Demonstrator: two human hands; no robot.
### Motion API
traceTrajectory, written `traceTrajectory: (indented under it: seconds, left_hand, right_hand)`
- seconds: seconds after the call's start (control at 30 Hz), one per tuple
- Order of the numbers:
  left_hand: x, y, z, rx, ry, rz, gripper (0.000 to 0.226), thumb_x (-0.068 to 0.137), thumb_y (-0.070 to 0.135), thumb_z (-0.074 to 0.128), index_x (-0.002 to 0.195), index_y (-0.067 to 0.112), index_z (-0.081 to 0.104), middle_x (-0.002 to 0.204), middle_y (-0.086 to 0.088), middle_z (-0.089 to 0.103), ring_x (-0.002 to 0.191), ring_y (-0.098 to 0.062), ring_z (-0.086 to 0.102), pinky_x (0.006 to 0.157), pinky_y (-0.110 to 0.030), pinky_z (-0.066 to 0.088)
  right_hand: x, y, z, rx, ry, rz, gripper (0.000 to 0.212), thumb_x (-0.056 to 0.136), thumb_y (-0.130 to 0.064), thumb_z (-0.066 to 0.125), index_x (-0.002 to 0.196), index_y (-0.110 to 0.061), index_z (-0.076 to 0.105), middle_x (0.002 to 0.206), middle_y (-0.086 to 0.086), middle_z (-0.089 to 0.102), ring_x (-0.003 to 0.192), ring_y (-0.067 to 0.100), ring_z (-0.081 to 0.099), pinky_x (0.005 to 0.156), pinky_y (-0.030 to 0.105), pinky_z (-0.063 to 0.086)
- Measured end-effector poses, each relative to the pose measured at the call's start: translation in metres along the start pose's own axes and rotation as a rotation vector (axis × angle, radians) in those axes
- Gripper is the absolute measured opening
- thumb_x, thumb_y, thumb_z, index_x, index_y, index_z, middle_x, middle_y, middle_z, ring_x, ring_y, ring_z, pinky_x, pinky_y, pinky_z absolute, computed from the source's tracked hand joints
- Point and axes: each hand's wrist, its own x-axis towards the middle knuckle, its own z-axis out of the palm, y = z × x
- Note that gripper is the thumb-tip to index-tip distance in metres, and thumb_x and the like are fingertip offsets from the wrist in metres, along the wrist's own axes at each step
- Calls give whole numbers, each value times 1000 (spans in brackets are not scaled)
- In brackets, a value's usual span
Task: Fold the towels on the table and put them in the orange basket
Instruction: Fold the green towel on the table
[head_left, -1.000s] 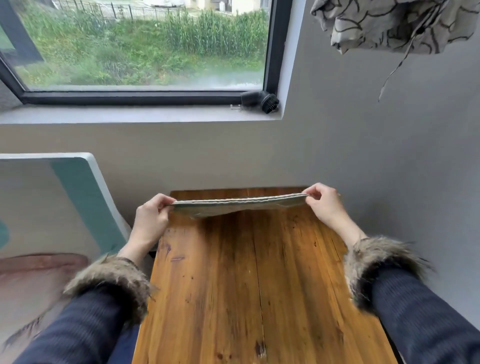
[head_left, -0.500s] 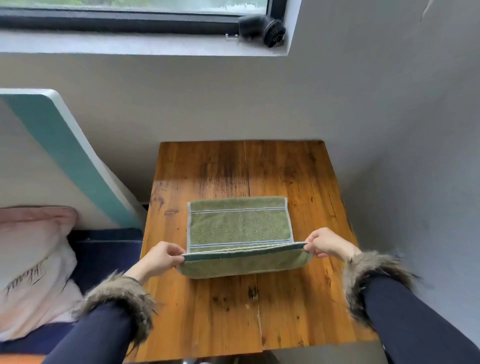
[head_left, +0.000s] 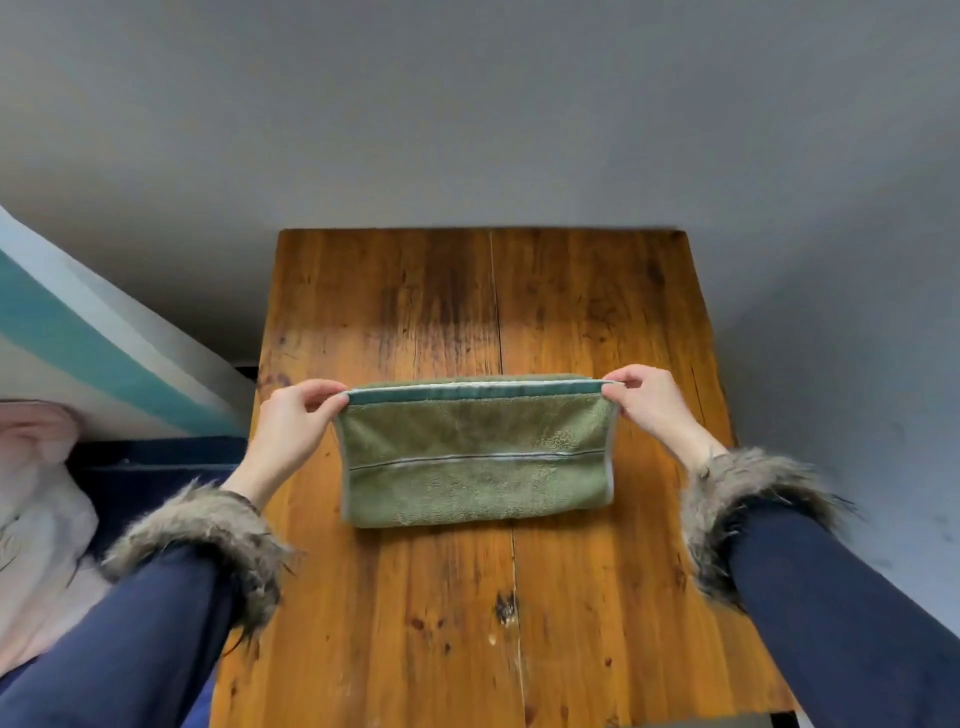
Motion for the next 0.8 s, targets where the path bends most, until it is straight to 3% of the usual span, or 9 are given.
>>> traceTrajectory:
  seconds: [0.2, 0.37, 0.47, 0.57, 0.67, 0.8]
  left_hand:
    - [35, -10, 24, 36, -67, -89, 23, 89, 20, 61, 107, 8, 69, 105, -6, 69, 92, -13, 58, 86, -26, 44]
    - [57, -16, 37, 64, -70, -138, 23, 89, 21, 61, 107, 8, 69, 101, -4, 68, 90, -12, 56, 87, -26, 42]
    - [62, -19, 42, 79, -53, -148, 20, 90, 22, 59, 102, 10, 70, 91, 1, 63, 89, -13, 54, 83, -25, 39]
    - [64, -29, 47, 76, -48, -160, 19, 92, 23, 57, 100, 12, 69, 94, -2, 65, 91, -16, 56, 80, -28, 41]
    - [64, -36, 53, 59, -30, -151, 16, 93, 24, 53, 99, 15, 65, 95, -2, 65, 90, -18, 55, 75, -29, 39]
    - [60, -37, 57, 16, 7, -121, 10, 94, 21, 50, 96, 18, 59, 93, -2, 61, 87, -18, 53, 72, -30, 39]
  right_hand:
    - [33, 9, 22, -31, 14, 38, 17, 90, -16, 58, 104, -11, 67, 100, 2, 63, 95, 16, 55, 81, 26, 40]
    - [52, 12, 32, -10, 21, 63, 14, 89, -15, 60, 100, -12, 68, 100, 2, 64, 100, 19, 58, 94, 36, 46]
    - [60, 14, 34, 3, 33, 67, 9, 89, -15, 59, 92, -18, 67, 93, 0, 62, 96, 18, 56, 85, 29, 43]
    - [66, 15, 38, 19, 28, 66, 8, 89, -15, 59, 89, -20, 65, 93, 0, 63, 95, 18, 56, 87, 30, 43]
    - [71, 15, 45, 27, 28, 51, 11, 92, -14, 53, 97, -15, 63, 99, 2, 61, 97, 19, 54, 88, 31, 43]
    - [71, 16, 55, -18, 37, 43, 22, 97, -13, 41, 113, -8, 54, 106, 0, 49, 99, 14, 43, 84, 24, 32]
